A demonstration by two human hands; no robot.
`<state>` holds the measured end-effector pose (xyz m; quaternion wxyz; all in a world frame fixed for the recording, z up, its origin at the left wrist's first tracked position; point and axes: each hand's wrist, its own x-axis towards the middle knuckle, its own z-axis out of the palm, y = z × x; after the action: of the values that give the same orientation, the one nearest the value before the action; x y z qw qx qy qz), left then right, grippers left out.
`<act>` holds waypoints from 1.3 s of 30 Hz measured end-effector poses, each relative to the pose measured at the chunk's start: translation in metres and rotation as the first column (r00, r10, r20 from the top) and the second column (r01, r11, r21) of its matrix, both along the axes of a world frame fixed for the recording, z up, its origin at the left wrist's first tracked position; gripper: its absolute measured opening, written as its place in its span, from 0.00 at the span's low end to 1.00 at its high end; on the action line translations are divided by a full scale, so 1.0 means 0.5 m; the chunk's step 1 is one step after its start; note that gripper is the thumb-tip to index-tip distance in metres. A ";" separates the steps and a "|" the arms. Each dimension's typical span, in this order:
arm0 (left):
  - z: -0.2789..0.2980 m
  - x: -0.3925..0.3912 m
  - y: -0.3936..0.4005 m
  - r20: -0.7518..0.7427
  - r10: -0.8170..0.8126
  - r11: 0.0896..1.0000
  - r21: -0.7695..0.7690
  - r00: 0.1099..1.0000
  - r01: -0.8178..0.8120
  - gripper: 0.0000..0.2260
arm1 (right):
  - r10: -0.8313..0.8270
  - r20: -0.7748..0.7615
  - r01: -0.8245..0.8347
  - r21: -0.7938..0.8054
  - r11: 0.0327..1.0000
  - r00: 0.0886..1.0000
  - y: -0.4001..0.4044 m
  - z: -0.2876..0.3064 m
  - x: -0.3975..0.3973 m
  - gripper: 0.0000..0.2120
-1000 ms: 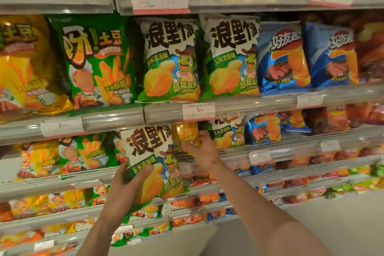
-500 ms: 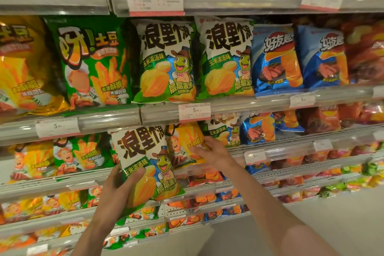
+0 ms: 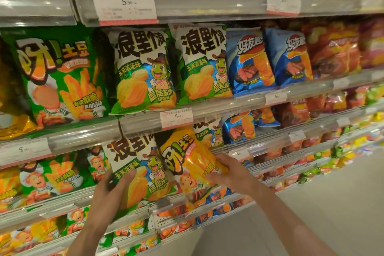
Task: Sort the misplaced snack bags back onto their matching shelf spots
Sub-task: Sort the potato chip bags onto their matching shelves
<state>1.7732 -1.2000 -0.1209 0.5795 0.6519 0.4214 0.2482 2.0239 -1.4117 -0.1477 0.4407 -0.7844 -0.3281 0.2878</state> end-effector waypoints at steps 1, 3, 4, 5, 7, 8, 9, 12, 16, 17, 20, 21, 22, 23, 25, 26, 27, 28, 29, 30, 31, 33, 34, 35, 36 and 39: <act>0.000 0.005 0.001 -0.019 -0.016 1.000 0.009 1.000 0.016 0.48 | -0.005 0.006 0.005 -0.012 1.000 1.000 -0.014 0.002 0.001 0.20; -0.003 0.024 -0.002 -0.037 -0.043 0.998 0.041 0.998 0.044 0.48 | -0.026 0.018 0.026 -0.026 0.999 1.000 -0.042 0.006 0.003 0.23; -0.004 0.038 -0.006 -0.047 -0.056 0.996 0.061 0.997 0.059 0.47 | -0.040 0.024 0.040 -0.030 0.999 0.999 -0.057 0.005 0.005 0.25; -0.006 0.053 -0.009 -0.049 -0.072 0.994 0.074 0.996 0.075 0.47 | -0.058 0.029 0.058 -0.032 0.998 0.998 -0.071 0.004 0.008 0.25; -0.006 0.085 -0.014 -0.057 -0.085 0.990 0.108 0.995 0.091 0.46 | -0.111 0.018 0.112 -0.027 0.993 0.994 -0.096 0.005 0.012 0.22; -0.011 0.101 -0.011 -0.074 -0.097 0.986 0.126 0.993 0.106 0.46 | -0.137 0.005 0.137 -0.025 0.990 0.991 -0.106 0.007 0.013 0.22; -0.015 0.116 -0.009 -0.086 -0.114 0.981 0.145 0.990 0.126 0.48 | -0.160 -0.005 0.159 -0.023 0.987 0.987 -0.114 0.007 0.014 0.23; -0.021 0.160 0.003 -0.079 -0.109 0.980 0.157 0.991 0.120 0.45 | -0.191 -0.009 0.191 -0.019 0.981 0.981 -0.127 0.008 0.014 0.26; -0.025 0.207 0.017 -0.024 -0.080 0.991 0.110 0.997 0.082 0.40 | -0.229 -0.046 0.230 0.025 0.973 0.972 -0.139 0.006 0.011 0.23; -0.028 0.214 0.021 -0.014 -0.072 0.991 0.111 0.997 0.073 0.40 | -0.232 -0.062 0.234 0.039 0.971 0.971 -0.142 0.007 0.011 0.23; -0.037 0.230 0.028 -0.013 -0.025 0.992 0.127 1.000 0.026 0.36 | -0.228 -0.092 0.234 0.052 0.971 0.969 -0.147 0.013 0.013 0.23; -0.038 0.233 0.028 0.004 -0.006 0.990 0.144 1.000 0.005 0.34 | -0.229 -0.095 0.234 0.049 0.971 0.969 -0.147 0.015 0.013 0.22; -0.038 0.234 0.027 0.020 0.012 0.987 0.160 1.000 -0.015 0.32 | -0.228 -0.096 0.234 0.047 0.971 0.969 -0.148 0.017 0.014 0.21; -0.037 0.235 0.025 0.032 0.015 0.986 0.166 0.999 -0.020 0.31 | -0.228 -0.096 0.233 0.041 0.972 0.969 -0.147 0.018 0.015 0.22; -0.039 0.234 0.025 0.035 0.037 0.981 0.191 0.999 -0.043 0.29 | -0.222 -0.100 0.227 0.031 0.974 0.970 -0.145 0.016 0.015 0.23; -0.045 0.233 0.032 0.031 0.054 0.975 0.212 0.998 -0.060 0.28 | -0.219 -0.103 0.223 0.031 0.974 0.970 -0.144 0.014 0.014 0.24; -0.053 0.234 0.040 0.024 0.072 0.972 0.222 0.997 -0.075 0.26 | -0.214 -0.111 0.219 0.034 0.975 0.971 -0.142 0.011 0.014 0.24; -0.069 0.237 0.052 0.008 0.080 0.972 0.222 0.997 -0.080 0.25 | -0.215 -0.119 0.220 0.035 0.975 0.969 -0.141 0.008 0.014 0.24; -0.092 0.242 0.069 -0.021 0.070 0.973 0.220 0.997 -0.064 0.26 | -0.217 -0.126 0.223 0.035 0.974 0.968 -0.140 0.006 0.014 0.24; -0.103 0.244 0.079 -0.042 0.047 0.973 0.226 0.998 -0.036 0.29 | -0.221 -0.128 0.227 0.034 0.973 0.967 -0.137 0.004 0.014 0.23; -0.092 0.245 0.074 -0.063 0.015 0.972 0.236 0.998 0.000 0.32 | -0.220 -0.133 0.226 0.034 0.973 0.966 -0.134 0.004 0.014 0.21; -0.074 0.242 0.062 -0.115 -0.054 0.967 0.242 0.992 0.081 0.35 | -0.222 -0.150 0.230 0.037 0.973 0.964 -0.128 0.002 0.015 0.18; -0.064 0.240 0.057 -0.133 -0.081 0.966 0.234 0.988 0.111 0.35 | -0.226 -0.163 0.236 0.043 0.971 0.960 -0.126 0.001 0.015 0.18; -0.058 0.241 0.056 -0.156 -0.107 0.967 0.214 0.982 0.140 0.34 | -0.228 -0.181 0.240 0.051 0.969 0.957 -0.124 0.000 0.015 0.18; -0.055 0.241 0.057 -0.185 -0.135 0.968 0.186 0.974 0.169 0.34 | -0.228 -0.196 0.244 0.062 0.968 0.954 -0.121 -0.001 0.014 0.17; -0.051 0.231 0.066 -0.226 -0.194 0.950 0.200 0.955 0.240 0.34 | -0.218 -0.222 0.240 0.077 0.968 0.951 -0.116 -0.001 0.012 0.18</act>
<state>1.8888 -1.1669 -0.1465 0.4796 0.7778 0.3729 0.1609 2.0298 -1.4696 -0.1483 0.5433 -0.7583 -0.2007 0.2992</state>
